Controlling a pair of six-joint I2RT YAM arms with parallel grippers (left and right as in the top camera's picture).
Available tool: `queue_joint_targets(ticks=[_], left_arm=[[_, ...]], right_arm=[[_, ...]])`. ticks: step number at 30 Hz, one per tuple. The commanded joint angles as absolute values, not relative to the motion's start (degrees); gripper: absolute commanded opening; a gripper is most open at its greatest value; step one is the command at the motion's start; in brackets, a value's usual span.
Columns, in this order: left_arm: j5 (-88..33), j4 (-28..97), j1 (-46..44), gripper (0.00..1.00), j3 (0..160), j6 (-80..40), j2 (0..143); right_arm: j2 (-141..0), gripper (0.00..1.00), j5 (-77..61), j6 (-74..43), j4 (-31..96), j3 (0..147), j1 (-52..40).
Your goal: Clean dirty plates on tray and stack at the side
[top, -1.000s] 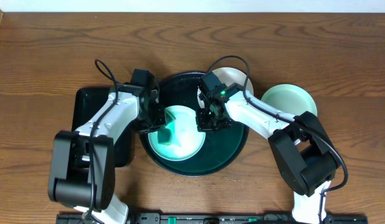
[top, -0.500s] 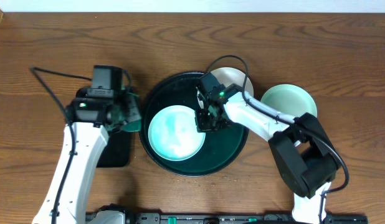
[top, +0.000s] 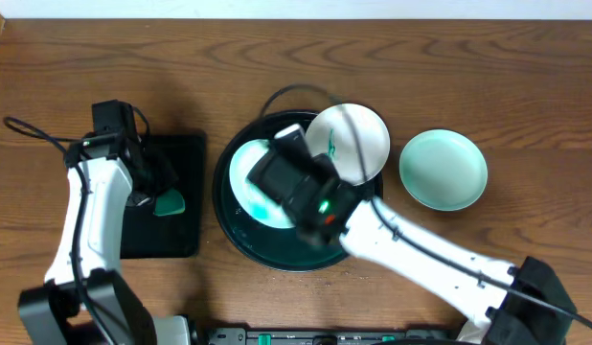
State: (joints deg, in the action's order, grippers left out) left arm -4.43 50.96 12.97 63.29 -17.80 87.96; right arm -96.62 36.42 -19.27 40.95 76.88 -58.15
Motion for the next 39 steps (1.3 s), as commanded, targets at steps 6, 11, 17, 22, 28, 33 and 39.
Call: queue_joint_targets(ticks=[6,11,17,22,28,33,39], left_arm=[[-5.58,50.46,13.21,0.07,63.88,-17.67,89.49],[-5.58,50.48,13.21,0.07,63.88,-17.65,89.49],[-5.58,50.48,13.21,0.07,63.88,-17.65,89.49],[-5.58,50.50,13.21,0.08,63.88,-17.39,89.49],[-5.58,50.33,13.21,0.07,63.88,-17.21,89.49],[-5.58,50.26,13.21,0.07,63.88,-17.21,89.49],[-5.58,50.26,13.21,0.07,63.88,-17.19,89.49]], right_arm=[[-96.20,0.01,78.54,-11.46,37.71,77.58,-69.25],[-96.20,0.01,84.20,-11.33,36.64,77.58,-70.59],[-96.20,0.01,71.20,-11.14,37.58,77.58,-69.32],[-96.20,0.01,43.77,-16.84,40.12,77.58,-62.41],[-94.04,0.01,13.85,-16.60,39.07,77.58,-50.17],[-88.14,0.01,-2.39,-15.77,39.20,77.58,-37.08],[-80.82,0.01,-4.69,-15.81,45.19,77.58,-19.49]])
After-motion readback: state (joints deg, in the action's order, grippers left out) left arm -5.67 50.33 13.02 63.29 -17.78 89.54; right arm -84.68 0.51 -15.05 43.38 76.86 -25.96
